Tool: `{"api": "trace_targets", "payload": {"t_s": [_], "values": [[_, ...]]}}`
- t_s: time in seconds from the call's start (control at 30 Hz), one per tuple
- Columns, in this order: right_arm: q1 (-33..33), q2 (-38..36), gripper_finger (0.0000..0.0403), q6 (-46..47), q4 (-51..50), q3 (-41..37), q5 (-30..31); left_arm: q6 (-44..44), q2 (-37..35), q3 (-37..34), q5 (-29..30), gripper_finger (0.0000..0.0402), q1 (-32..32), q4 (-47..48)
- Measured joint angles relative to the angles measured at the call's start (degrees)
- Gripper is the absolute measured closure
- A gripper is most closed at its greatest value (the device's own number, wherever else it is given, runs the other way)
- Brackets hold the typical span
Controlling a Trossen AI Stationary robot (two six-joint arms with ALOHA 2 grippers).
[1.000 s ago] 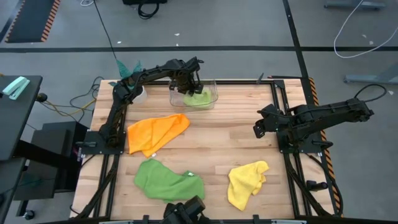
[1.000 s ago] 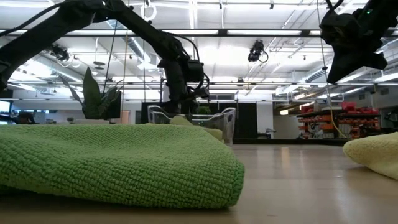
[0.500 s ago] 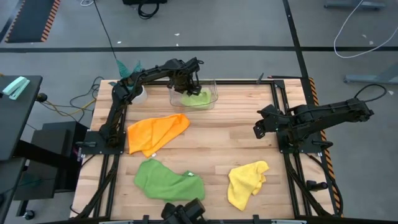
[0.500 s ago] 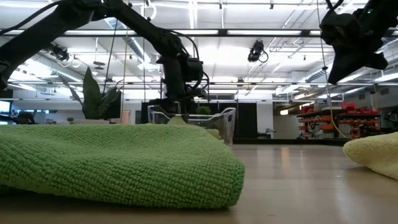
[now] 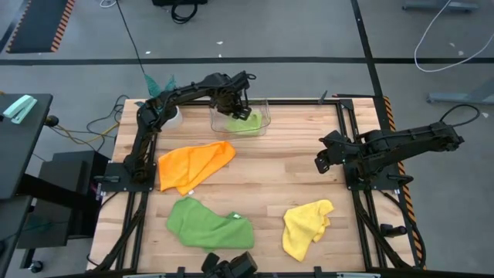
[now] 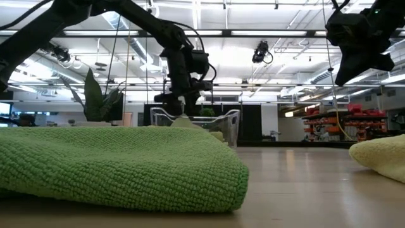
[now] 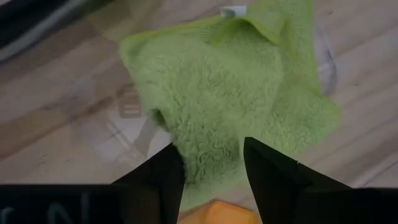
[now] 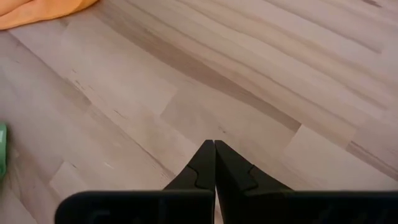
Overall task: Fold microfiber towels
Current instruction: Put the light green microfiber cloth into the transparent bin
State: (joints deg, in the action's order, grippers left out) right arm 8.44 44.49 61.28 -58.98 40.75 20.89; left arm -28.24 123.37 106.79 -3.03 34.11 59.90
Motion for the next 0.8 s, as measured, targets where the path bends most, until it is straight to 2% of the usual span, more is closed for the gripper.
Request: {"api": "trace_targets", "payload": {"t_s": [0.23, 0.47, 0.63, 0.8], "values": [[0.00, 0.00, 0.0396, -0.43, 0.25, 0.00, -0.48, 1.56, -0.08, 4.27, 3.41, 0.0232, 0.01, 4.92], [-0.02, 0.00, 0.0396, -1.98, 0.44, 0.00, -0.86, 0.84, -0.15, 7.64, 3.79, 0.0235, -0.88, 6.69], [-0.02, 0.00, 0.0396, -3.37, 0.44, 0.00, -0.86, 1.02, 1.34, 7.64, 2.65, 0.0256, -1.61, 6.96], [-0.04, 0.00, 0.0396, -3.41, 0.46, 0.00, -0.84, 2.38, 3.61, 7.62, 4.76, 0.0286, -2.09, 7.13]]}}
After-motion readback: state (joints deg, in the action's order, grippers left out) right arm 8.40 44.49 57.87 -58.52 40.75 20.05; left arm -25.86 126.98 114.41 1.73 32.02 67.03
